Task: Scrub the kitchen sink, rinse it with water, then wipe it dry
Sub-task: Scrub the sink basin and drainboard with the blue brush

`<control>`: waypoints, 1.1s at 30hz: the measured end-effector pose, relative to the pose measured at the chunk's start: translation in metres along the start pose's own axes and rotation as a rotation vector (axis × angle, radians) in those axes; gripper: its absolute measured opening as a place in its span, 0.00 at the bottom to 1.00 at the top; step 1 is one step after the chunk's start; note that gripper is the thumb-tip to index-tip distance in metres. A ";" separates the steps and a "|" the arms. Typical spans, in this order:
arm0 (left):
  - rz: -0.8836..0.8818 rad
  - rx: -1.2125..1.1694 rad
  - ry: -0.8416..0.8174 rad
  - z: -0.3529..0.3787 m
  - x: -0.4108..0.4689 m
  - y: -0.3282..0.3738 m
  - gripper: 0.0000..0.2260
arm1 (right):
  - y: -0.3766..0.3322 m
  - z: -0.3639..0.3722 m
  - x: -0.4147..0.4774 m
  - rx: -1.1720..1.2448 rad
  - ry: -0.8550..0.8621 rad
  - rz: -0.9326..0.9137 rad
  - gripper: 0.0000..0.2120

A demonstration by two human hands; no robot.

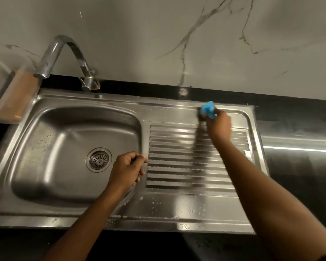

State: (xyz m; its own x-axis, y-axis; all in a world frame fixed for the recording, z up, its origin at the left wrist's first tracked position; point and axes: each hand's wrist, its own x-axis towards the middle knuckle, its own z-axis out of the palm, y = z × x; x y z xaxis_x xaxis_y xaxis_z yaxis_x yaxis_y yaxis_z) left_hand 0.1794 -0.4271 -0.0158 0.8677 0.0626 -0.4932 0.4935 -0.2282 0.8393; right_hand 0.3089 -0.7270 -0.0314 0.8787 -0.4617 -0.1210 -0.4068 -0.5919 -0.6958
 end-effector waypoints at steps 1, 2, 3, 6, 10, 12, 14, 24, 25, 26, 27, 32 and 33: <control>0.006 -0.004 0.002 0.002 -0.001 0.001 0.11 | 0.010 -0.017 0.006 0.014 0.033 0.044 0.17; 0.011 -0.012 0.006 0.003 -0.003 0.002 0.11 | 0.017 -0.030 0.011 0.025 0.065 0.094 0.17; 0.015 -0.024 0.009 0.003 -0.005 0.003 0.11 | 0.022 -0.037 0.014 0.031 0.092 0.140 0.17; 0.024 -0.044 0.004 0.006 -0.012 0.005 0.11 | 0.014 -0.023 0.014 0.073 0.141 0.188 0.15; 0.015 -0.032 -0.011 0.014 -0.018 0.005 0.11 | -0.024 0.037 -0.014 0.181 0.042 0.089 0.13; 0.019 -0.024 -0.021 0.018 -0.019 0.007 0.11 | -0.043 0.064 -0.028 0.168 -0.036 0.002 0.12; 0.028 -0.008 -0.020 0.023 -0.020 0.008 0.11 | -0.056 0.082 -0.035 0.091 -0.122 -0.120 0.16; 0.018 0.018 -0.055 0.050 -0.023 0.006 0.11 | 0.046 -0.033 0.025 -0.004 0.055 -0.037 0.14; 0.017 0.021 -0.056 0.051 -0.022 0.005 0.11 | 0.058 -0.051 0.033 -0.015 0.107 0.009 0.14; 0.017 0.021 -0.057 0.052 -0.022 0.005 0.11 | 0.065 -0.066 0.039 -0.041 0.148 0.047 0.16; 0.018 0.023 -0.059 0.053 -0.022 0.005 0.11 | 0.070 -0.077 0.043 -0.058 0.170 0.079 0.18; 0.027 0.041 -0.087 0.061 -0.021 0.008 0.11 | 0.057 -0.067 0.033 0.096 0.133 0.146 0.18; 0.027 0.044 -0.093 0.063 -0.020 0.008 0.11 | 0.056 -0.063 0.027 0.103 0.094 0.125 0.17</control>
State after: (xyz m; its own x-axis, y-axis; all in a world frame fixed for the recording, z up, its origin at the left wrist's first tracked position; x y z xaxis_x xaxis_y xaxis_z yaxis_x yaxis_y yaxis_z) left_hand 0.1620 -0.4911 -0.0129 0.8703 -0.0346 -0.4913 0.4649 -0.2716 0.8427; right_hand 0.2937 -0.8140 -0.0290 0.7940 -0.5898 -0.1475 -0.4792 -0.4577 -0.7489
